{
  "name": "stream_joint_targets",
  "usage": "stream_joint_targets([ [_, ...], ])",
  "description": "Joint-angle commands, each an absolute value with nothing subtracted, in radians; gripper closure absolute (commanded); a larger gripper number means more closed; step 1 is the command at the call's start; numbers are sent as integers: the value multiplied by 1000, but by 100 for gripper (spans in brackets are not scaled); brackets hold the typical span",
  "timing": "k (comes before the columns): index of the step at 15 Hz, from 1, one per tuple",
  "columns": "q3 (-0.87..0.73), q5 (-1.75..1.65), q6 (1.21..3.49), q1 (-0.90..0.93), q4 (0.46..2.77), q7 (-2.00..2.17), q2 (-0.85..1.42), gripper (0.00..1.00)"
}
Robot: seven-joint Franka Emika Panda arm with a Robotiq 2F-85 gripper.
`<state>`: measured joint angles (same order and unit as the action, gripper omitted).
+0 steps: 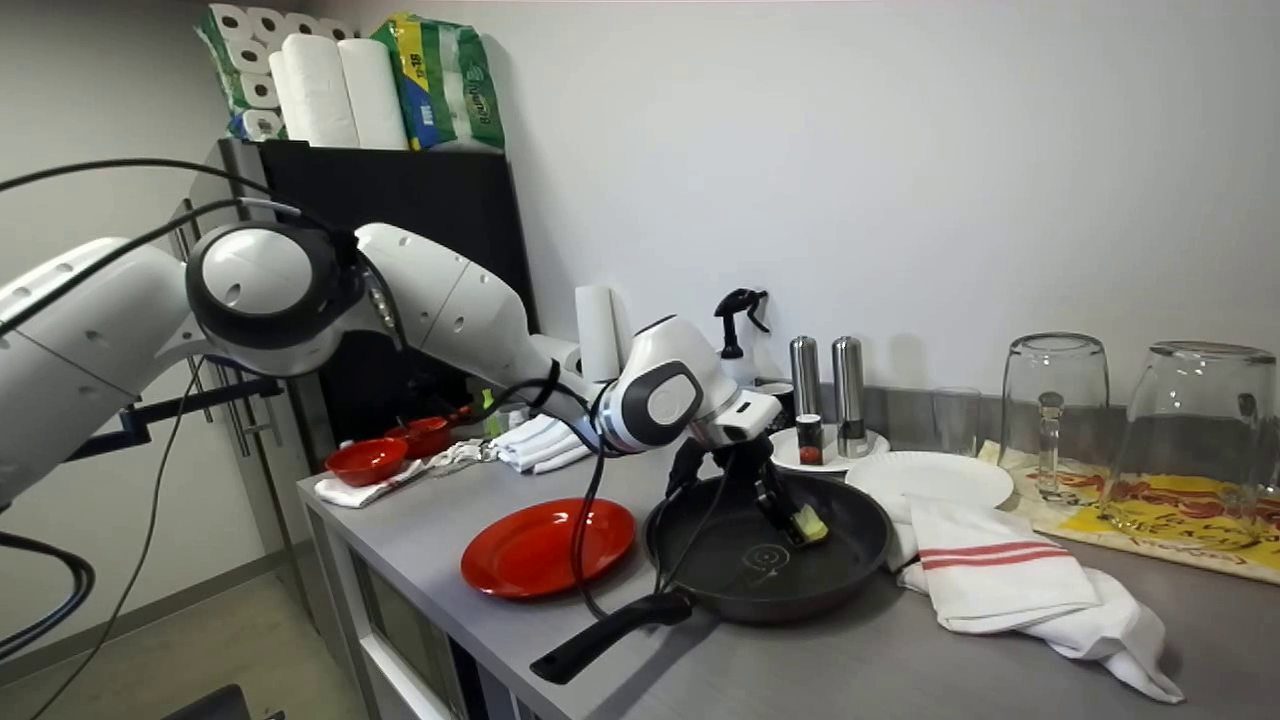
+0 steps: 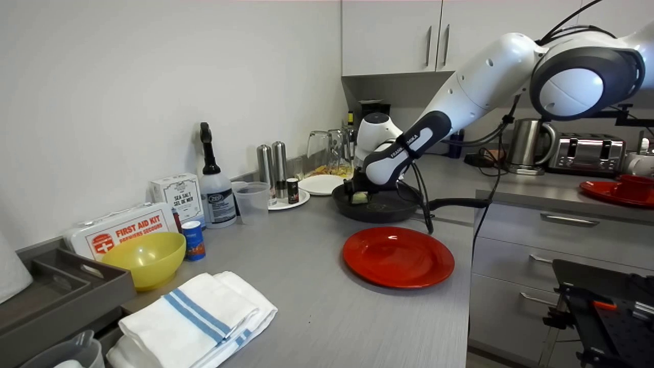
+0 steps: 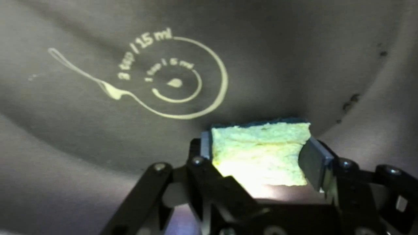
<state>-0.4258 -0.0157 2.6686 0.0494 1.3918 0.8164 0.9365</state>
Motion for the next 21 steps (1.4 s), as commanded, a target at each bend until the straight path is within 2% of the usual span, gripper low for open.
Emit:
stream_joint_targets([
  [1, -403, -37, 2605, 30, 1569, 758, 836, 61],
  [11, -434, -127, 2506, -5, 1765, 707, 686, 61],
  [15, -379, -97, 2501, -42, 1792, 652, 650, 61],
  [21, -222, 41, 2353, -132, 1793, 459, 583, 61],
])
